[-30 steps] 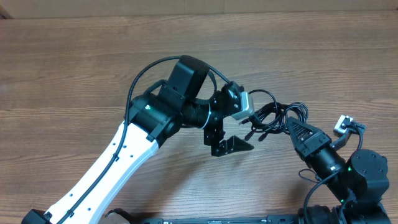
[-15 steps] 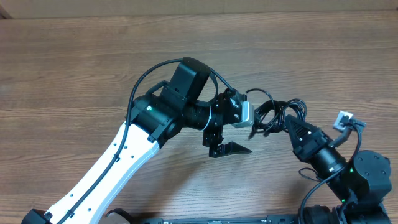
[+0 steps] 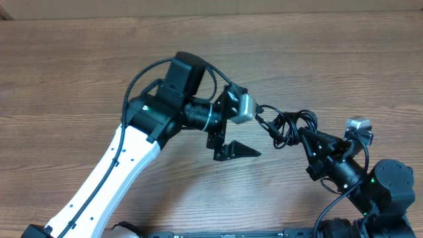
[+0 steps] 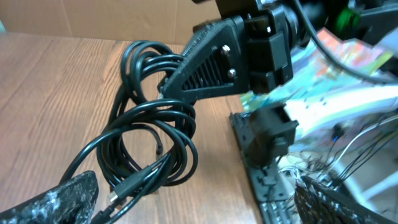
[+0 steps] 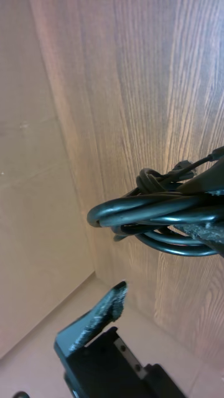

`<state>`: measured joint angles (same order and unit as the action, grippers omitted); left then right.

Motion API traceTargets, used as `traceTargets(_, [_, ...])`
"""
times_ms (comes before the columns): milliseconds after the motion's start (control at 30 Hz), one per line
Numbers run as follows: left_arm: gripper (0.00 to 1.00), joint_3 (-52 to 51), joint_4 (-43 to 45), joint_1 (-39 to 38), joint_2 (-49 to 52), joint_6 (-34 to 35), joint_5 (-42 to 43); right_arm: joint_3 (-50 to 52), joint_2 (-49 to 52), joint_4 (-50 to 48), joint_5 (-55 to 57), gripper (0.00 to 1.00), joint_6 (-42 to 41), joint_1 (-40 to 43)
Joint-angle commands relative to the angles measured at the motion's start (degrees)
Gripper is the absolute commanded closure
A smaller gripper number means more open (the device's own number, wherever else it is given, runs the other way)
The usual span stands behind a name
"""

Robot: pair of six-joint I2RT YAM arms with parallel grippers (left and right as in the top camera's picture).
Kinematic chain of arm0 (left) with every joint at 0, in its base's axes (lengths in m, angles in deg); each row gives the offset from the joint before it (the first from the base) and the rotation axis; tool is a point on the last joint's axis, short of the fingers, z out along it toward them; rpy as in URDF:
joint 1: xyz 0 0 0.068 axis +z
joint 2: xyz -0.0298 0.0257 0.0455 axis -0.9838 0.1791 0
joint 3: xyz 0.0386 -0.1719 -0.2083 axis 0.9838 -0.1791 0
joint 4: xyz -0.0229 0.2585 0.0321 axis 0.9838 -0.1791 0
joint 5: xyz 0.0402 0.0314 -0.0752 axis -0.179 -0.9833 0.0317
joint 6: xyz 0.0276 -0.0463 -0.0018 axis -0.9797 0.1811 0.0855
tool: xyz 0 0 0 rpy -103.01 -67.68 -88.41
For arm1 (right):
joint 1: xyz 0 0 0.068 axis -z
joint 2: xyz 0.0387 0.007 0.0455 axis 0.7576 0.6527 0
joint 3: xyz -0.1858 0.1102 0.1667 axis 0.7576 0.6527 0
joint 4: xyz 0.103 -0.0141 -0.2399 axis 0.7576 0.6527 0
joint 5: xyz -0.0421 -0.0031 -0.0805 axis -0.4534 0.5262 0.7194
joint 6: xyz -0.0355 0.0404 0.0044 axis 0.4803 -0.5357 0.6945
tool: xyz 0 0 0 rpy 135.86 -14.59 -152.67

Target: Untangle cables

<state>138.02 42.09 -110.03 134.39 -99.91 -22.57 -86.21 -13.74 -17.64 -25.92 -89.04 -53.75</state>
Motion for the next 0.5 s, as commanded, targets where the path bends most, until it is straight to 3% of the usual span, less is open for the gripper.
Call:
traceTargets(0, [0.00, 0.4, 0.2, 0.6, -1.0, 9.3, 4.4, -1.3, -0.2, -1.3, -0.7, 0.96, 2.8, 0.1])
traceTargets(133, [0.00, 0.4, 0.5, 0.5, -1.0, 15.9, 4.0, -1.3, -0.2, -1.4, -1.7, 0.96, 4.2, 0.1])
traceTargets(333, [0.00, 0.4, 0.7, 0.2, -1.0, 34.5, -5.0, -1.3, -0.2, -1.5, -10.6, 0.96, 16.8, 0.1])
traceTargets(467, [0.00, 0.4, 0.9, 0.2, -1.0, 40.6, -4.4, -1.3, -0.2, -2.7, -10.7, 0.96, 22.1, 0.1])
